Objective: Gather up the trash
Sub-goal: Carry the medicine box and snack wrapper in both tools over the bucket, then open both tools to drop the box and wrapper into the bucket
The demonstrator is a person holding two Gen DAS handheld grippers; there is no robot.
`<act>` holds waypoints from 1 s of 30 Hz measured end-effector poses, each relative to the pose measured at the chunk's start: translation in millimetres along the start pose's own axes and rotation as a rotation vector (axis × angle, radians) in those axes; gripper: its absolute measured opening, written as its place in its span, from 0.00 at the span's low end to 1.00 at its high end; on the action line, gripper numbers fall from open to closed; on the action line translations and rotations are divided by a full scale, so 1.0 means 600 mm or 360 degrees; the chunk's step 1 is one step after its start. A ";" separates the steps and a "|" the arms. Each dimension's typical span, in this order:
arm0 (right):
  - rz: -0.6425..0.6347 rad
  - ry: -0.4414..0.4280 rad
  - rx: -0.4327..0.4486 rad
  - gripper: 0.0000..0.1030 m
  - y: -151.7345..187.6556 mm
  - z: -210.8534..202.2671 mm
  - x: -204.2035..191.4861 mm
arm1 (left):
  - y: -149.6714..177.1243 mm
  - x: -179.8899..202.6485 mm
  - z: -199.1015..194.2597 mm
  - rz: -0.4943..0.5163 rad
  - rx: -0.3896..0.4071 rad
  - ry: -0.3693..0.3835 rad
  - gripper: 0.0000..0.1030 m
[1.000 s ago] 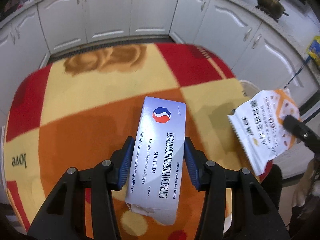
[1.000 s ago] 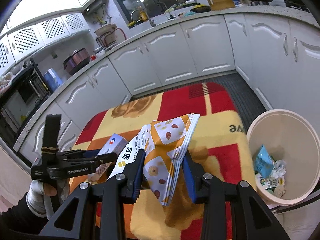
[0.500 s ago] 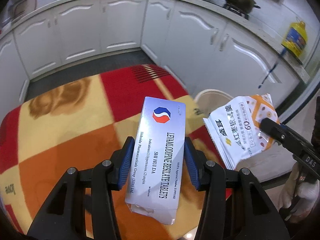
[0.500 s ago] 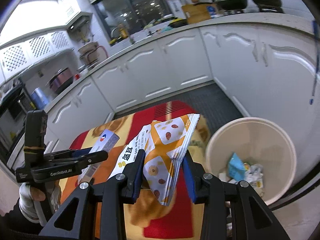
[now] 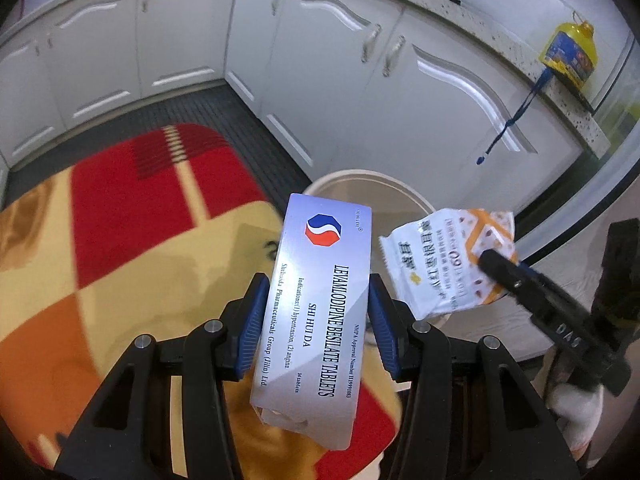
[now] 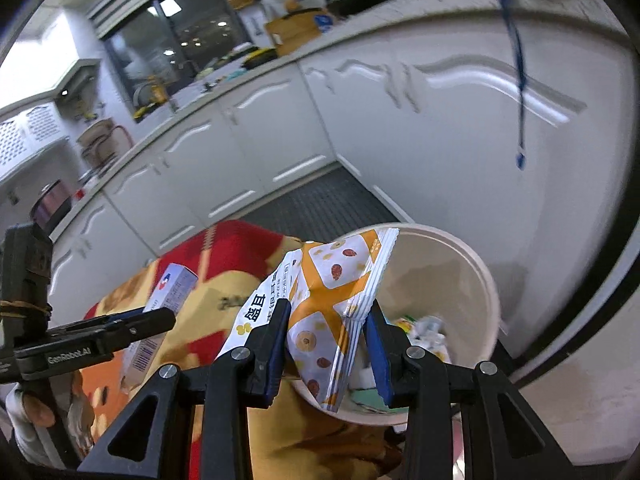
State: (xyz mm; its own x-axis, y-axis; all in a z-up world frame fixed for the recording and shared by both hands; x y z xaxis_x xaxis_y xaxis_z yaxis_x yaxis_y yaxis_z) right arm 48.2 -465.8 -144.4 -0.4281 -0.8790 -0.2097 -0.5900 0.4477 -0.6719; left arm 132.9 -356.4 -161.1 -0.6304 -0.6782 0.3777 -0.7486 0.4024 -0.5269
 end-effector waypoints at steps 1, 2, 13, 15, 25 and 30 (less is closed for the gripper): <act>0.0009 0.0013 -0.0011 0.34 0.002 0.006 0.009 | -0.002 0.008 0.012 0.0004 -0.0009 0.0009 0.46; 0.0019 0.0029 -0.0023 0.34 0.005 0.012 0.018 | -0.005 0.013 0.020 0.0004 -0.0014 0.0018 0.46; 0.0058 0.0187 -0.0091 0.58 0.021 0.061 0.076 | -0.028 0.048 0.093 -0.0081 -0.0047 0.0183 0.66; 0.0058 0.0198 -0.0101 0.58 0.029 0.060 0.082 | -0.027 0.046 0.095 -0.0078 -0.0051 0.0169 0.66; 0.0038 0.0181 -0.0116 0.65 0.051 0.058 0.064 | -0.021 0.040 0.065 -0.0038 0.0026 0.0098 0.66; 0.0001 0.0195 -0.0051 0.70 0.046 0.036 0.040 | -0.017 0.043 0.030 -0.0006 0.0124 0.0071 0.66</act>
Point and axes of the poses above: each gripper's, at about its wrist camera, not at the fingertips, and z roughly the way its jaws point, x to its right, y to its underside, the point moved 10 cm from there along z, roughly the way its jaws point, and after that the axes turned 7 degrees about y, right-handed, at the moved point
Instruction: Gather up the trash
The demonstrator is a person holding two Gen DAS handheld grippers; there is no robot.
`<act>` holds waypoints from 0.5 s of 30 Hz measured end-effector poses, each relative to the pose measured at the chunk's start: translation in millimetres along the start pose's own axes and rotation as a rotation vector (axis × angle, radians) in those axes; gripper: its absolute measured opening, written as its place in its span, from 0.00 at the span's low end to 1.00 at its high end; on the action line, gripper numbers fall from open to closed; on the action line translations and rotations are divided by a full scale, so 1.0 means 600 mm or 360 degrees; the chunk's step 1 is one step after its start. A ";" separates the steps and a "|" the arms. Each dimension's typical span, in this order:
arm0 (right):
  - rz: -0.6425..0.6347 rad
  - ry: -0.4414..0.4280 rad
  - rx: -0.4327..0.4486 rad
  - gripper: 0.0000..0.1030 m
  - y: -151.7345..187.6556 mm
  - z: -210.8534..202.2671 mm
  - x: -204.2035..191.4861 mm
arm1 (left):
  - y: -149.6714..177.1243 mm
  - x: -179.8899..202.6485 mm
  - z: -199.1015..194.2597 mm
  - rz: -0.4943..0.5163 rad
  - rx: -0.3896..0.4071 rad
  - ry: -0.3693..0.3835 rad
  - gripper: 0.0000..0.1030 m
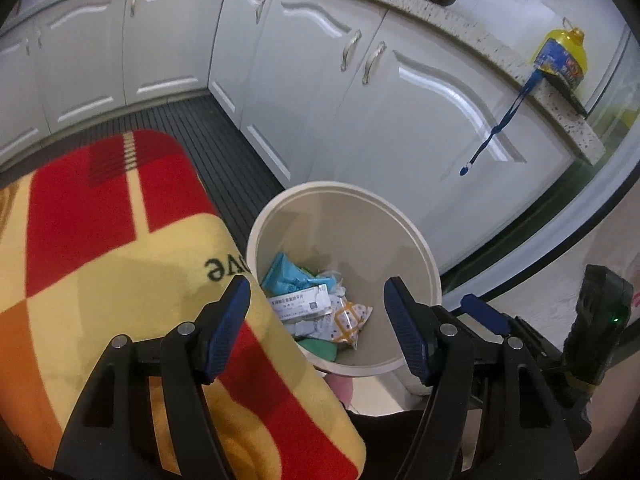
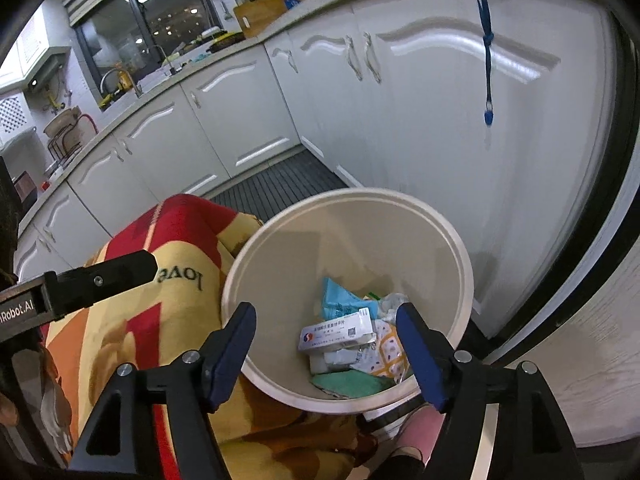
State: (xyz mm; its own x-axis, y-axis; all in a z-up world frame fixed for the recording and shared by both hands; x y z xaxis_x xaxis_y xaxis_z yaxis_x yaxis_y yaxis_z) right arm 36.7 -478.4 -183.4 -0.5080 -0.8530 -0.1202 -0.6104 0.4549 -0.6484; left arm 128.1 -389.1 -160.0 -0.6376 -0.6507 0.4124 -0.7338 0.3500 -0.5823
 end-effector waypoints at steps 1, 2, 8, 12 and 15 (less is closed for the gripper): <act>-0.0009 0.0005 0.0024 0.72 -0.003 -0.009 -0.004 | 0.000 0.000 -0.009 0.0009 0.0023 -0.0014 0.67; -0.0015 0.0007 0.0045 0.74 -0.005 -0.016 -0.007 | -0.001 -0.001 -0.015 0.0018 0.0040 -0.0023 0.67; -0.0039 0.0024 0.0154 0.83 -0.019 -0.057 -0.022 | -0.001 -0.001 -0.073 0.0053 0.0187 -0.0056 0.76; -0.0038 0.0029 0.0224 0.89 -0.028 -0.085 -0.031 | 0.002 -0.004 -0.115 0.0113 0.0282 -0.0151 0.77; -0.0037 0.0037 0.0272 0.90 -0.033 -0.105 -0.038 | 0.007 -0.004 -0.140 0.0151 0.0318 -0.0219 0.77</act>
Point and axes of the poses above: each gripper's, at about its wrist camera, not at the fingertips, and z roughly the way its jaws point, x to its right, y to its underside, the point moved 10 cm from there along z, roughly the way its jaws point, and after that the axes turned 7 degrees about y, right-handed, at the moved point
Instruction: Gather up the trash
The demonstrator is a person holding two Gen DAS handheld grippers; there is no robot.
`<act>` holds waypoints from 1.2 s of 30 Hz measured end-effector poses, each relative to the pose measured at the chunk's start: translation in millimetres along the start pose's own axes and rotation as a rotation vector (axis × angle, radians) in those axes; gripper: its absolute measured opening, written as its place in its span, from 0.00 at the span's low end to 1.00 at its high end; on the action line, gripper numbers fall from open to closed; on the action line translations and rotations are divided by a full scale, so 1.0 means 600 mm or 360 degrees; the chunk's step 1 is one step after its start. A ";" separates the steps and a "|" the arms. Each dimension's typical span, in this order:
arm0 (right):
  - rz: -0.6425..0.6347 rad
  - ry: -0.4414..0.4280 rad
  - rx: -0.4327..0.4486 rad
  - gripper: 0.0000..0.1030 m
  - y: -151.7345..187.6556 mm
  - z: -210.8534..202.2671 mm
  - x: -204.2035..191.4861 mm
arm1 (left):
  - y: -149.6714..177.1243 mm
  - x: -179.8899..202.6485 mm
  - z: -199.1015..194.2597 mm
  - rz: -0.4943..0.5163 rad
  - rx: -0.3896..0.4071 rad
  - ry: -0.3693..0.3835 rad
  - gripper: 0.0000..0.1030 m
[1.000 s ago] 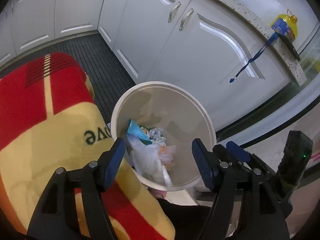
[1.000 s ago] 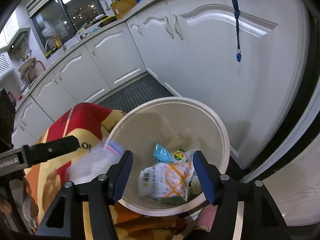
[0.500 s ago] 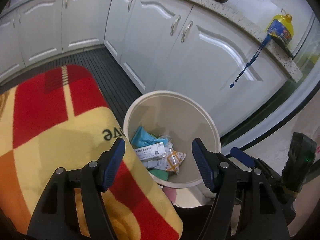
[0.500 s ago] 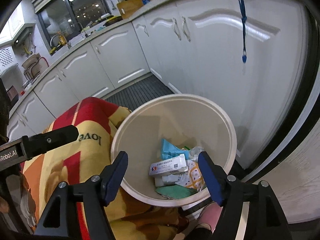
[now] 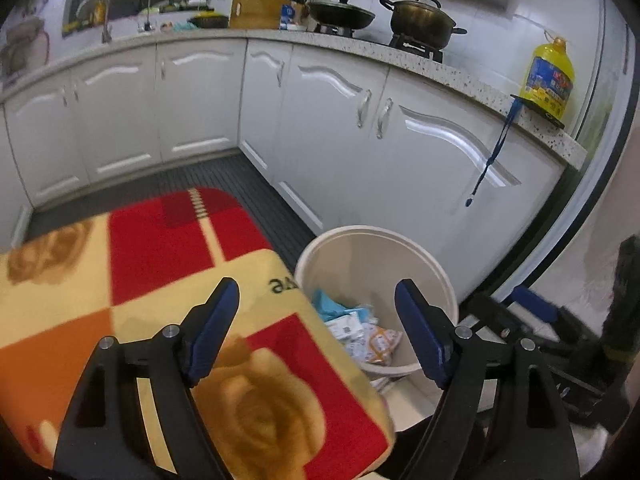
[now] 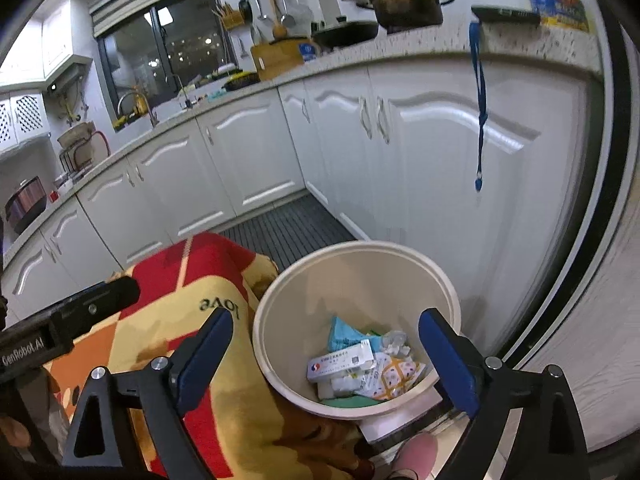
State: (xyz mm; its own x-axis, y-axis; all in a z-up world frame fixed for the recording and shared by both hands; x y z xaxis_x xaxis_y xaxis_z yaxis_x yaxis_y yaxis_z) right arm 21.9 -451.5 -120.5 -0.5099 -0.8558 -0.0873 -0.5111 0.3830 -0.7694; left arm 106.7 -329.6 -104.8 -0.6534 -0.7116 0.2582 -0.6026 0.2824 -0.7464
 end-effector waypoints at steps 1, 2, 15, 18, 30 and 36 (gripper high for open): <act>-0.0004 0.0005 0.0014 0.90 -0.002 -0.006 -0.003 | -0.001 -0.003 -0.012 0.0009 0.0032 -0.0028 0.77; -0.0010 0.0011 0.0034 0.90 -0.003 -0.013 -0.005 | -0.003 -0.006 -0.023 0.0020 0.0062 -0.0054 0.77; -0.0083 -0.0005 0.0201 0.91 -0.025 -0.081 -0.052 | -0.012 -0.023 -0.117 0.0060 0.0242 -0.0188 0.77; -0.0091 0.0005 0.0249 0.95 -0.028 -0.095 -0.060 | -0.013 -0.024 -0.132 0.0069 0.0267 -0.0205 0.77; -0.0063 -0.0010 0.0313 0.99 -0.035 -0.124 -0.069 | -0.018 -0.016 -0.171 0.0101 0.0344 -0.0229 0.77; -0.0072 -0.0016 0.0338 0.99 -0.036 -0.133 -0.074 | -0.018 -0.018 -0.180 0.0091 0.0356 -0.0259 0.77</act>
Point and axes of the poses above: each gripper's, at about its wrist camera, not at the fingertips, and z roughly the way its jaws point, x to its right, y to its underside, the point moved 10 cm from there along z, roughly the way its jaws point, and after that the axes turned 7 degrees about y, right-handed, at the moved point
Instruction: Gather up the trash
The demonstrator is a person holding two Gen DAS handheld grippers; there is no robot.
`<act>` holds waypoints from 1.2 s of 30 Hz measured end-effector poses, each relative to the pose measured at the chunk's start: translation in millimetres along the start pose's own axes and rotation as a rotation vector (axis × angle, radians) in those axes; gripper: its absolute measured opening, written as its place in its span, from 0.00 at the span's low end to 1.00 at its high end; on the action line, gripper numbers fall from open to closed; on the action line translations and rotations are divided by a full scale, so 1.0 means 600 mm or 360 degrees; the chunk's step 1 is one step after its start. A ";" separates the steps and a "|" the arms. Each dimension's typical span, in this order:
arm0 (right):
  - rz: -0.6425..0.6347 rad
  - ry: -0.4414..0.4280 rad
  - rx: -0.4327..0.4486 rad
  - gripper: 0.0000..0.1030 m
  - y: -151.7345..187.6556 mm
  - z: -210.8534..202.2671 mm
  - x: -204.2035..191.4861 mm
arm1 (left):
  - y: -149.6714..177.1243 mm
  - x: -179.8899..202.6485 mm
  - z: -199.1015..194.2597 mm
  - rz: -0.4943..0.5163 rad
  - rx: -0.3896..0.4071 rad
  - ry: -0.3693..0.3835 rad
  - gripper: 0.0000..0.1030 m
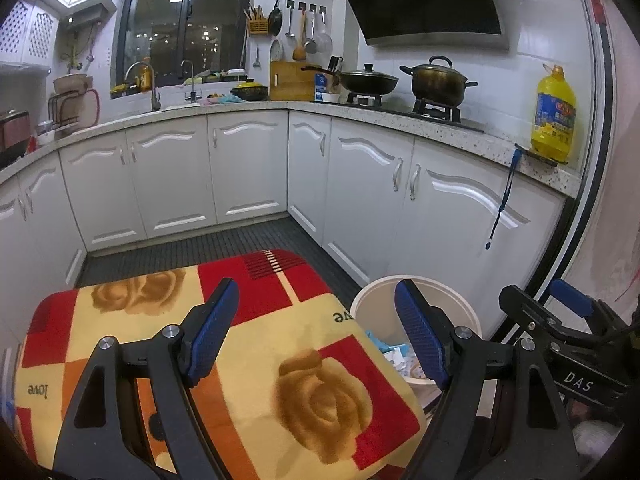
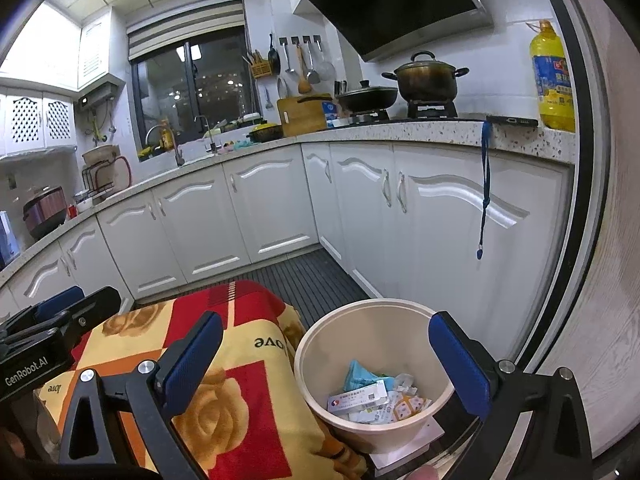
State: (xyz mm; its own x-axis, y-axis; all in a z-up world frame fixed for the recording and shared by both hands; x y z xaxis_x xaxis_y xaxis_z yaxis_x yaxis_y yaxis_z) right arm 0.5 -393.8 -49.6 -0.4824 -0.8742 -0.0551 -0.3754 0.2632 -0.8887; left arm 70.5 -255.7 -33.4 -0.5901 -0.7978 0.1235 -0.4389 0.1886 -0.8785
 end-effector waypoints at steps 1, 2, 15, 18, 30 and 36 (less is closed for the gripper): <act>-0.0002 0.0000 0.0003 0.99 -0.001 -0.001 0.000 | 0.001 -0.001 -0.001 -0.0001 0.0001 -0.0010 0.77; -0.0004 0.0001 0.0006 0.99 -0.001 -0.001 0.000 | 0.000 -0.001 -0.002 0.0001 0.0002 -0.0022 0.77; -0.0014 0.0023 0.0007 1.00 -0.003 -0.005 -0.001 | 0.002 0.005 0.001 0.0014 -0.0003 0.0005 0.77; -0.0021 0.0035 0.0016 1.00 -0.005 -0.007 0.000 | 0.003 0.007 0.004 0.0015 -0.0009 0.0013 0.77; -0.0031 0.0058 0.0024 1.00 -0.008 -0.007 0.002 | 0.003 0.009 0.006 0.0013 -0.0004 0.0021 0.77; -0.0032 0.0057 0.0039 1.00 -0.013 -0.009 0.000 | 0.004 0.010 0.008 0.0003 -0.0001 0.0037 0.77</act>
State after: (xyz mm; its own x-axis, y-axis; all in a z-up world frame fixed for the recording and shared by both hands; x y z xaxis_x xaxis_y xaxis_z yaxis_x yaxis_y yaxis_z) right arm -1.0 -393.9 -40.1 -0.5030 -0.8640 -0.0211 -0.3661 0.2351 -0.9004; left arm 69.2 -262.8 -37.1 -0.6065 -0.7839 0.1329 -0.4382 0.1900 -0.8786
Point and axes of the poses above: each gripper's, at about its wrist camera, not at the fingertips, and z roughly the way its jaws point, x to its right, y to its underside, the point moved 10 cm from there along z, roughly the way its jaws point, and after that the axes turned 7 degrees about y, right-handed, at the moved point
